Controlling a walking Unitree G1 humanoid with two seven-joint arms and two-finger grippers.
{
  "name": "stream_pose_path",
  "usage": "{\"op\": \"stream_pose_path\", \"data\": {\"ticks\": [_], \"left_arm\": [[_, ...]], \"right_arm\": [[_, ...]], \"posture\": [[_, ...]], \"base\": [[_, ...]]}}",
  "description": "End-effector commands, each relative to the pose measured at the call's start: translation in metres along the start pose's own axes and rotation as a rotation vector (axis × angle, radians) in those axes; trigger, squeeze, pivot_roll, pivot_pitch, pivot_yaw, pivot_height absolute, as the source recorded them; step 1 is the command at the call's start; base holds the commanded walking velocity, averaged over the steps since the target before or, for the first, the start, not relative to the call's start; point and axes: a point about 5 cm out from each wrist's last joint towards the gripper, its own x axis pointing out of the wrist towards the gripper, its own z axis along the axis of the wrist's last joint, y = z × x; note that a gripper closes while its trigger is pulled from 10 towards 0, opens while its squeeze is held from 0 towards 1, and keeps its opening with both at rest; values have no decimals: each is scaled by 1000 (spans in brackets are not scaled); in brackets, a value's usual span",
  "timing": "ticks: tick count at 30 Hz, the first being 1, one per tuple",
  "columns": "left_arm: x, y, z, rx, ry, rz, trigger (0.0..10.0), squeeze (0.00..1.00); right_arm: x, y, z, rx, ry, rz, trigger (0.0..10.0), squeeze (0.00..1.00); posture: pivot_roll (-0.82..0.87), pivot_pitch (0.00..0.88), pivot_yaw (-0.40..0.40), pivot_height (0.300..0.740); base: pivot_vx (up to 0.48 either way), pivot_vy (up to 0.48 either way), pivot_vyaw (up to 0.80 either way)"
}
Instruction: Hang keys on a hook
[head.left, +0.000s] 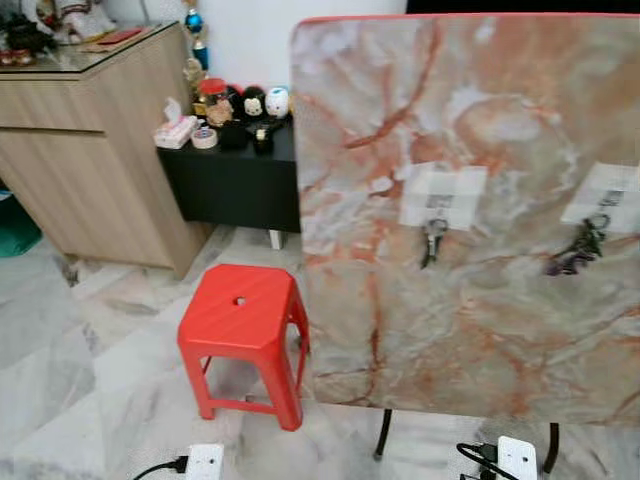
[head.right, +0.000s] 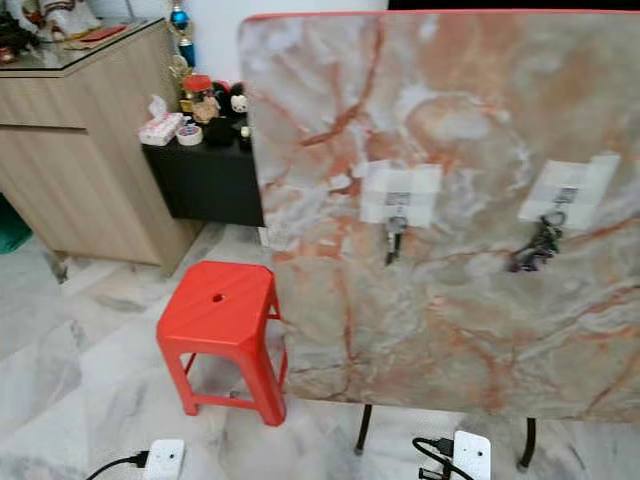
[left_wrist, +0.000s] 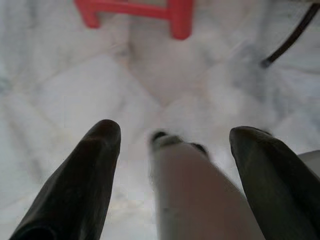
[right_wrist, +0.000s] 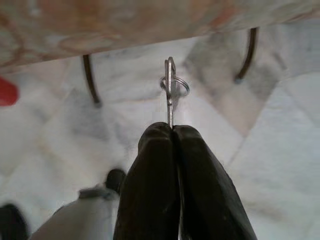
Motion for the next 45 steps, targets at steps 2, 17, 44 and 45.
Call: {"op": "stream_pose_path", "data": {"ticks": [2, 17, 44, 45], "left_arm": [[-1, 10, -5, 27, 21, 20, 10000, 0], [-2, 11, -7, 34, 26, 19, 10000, 0], [-7, 48, -4, 22, 2, 91, 10000, 0], [-6, 47, -3, 22, 0, 91, 10000, 0]], "right_arm": [[0, 6, -1, 18, -2, 14, 10000, 0], [-1, 6, -3, 38, -5, 7, 10000, 0], [-4, 34, 109, 167, -529, -76, 10000, 0], [-5, 34, 110, 171, -541, -75, 10000, 0]], "posture": [[-34, 0, 22, 727], [-35, 0, 28, 727], [-32, 0, 37, 727], [-32, 0, 37, 727]], "base": [[0, -480, 0], [0, -480, 0], [0, -152, 0], [0, 0, 0]]}}
